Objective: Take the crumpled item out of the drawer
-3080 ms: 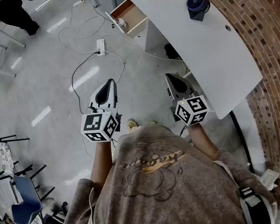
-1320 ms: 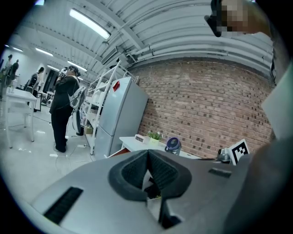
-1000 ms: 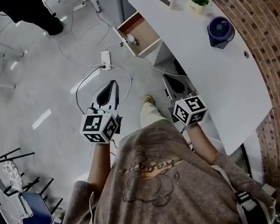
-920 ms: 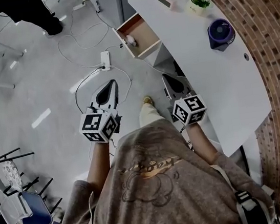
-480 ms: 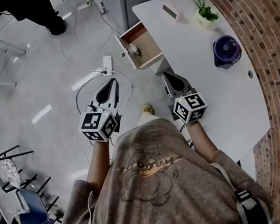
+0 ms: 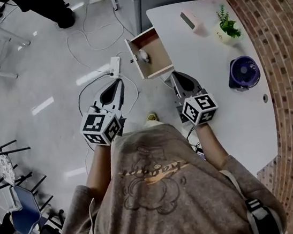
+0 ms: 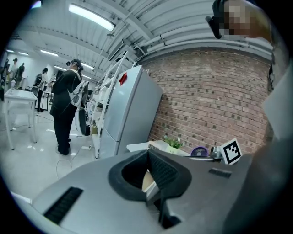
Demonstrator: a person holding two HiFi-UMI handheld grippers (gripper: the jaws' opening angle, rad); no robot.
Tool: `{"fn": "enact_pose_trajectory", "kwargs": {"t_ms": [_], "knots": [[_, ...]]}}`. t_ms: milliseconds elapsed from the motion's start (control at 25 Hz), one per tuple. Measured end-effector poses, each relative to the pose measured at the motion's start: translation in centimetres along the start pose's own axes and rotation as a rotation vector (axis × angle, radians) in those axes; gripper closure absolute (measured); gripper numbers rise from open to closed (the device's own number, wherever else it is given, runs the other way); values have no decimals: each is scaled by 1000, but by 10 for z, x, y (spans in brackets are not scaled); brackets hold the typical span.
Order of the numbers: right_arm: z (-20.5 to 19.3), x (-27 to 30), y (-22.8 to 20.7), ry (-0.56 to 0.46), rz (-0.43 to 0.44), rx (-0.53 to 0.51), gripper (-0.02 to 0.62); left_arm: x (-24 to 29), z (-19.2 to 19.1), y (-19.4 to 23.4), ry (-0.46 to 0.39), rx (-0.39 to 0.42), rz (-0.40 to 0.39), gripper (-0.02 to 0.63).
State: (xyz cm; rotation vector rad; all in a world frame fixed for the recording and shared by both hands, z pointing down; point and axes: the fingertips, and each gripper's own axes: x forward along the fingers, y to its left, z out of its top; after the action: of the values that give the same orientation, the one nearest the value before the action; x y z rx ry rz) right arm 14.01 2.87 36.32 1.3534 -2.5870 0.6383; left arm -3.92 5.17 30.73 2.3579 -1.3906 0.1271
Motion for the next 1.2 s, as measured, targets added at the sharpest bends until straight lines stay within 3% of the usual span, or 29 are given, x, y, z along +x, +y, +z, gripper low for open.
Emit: {"fn": "enact_pose_trajectory", "kwargs": {"t_ms": [360,1200], "knots": [[2,39,-11,34,-1,14,599,37,6,23,44,23,-30,598],[-1,133,-42,51,-184,64,599,139,14,100,144,39,-205,598]]}}
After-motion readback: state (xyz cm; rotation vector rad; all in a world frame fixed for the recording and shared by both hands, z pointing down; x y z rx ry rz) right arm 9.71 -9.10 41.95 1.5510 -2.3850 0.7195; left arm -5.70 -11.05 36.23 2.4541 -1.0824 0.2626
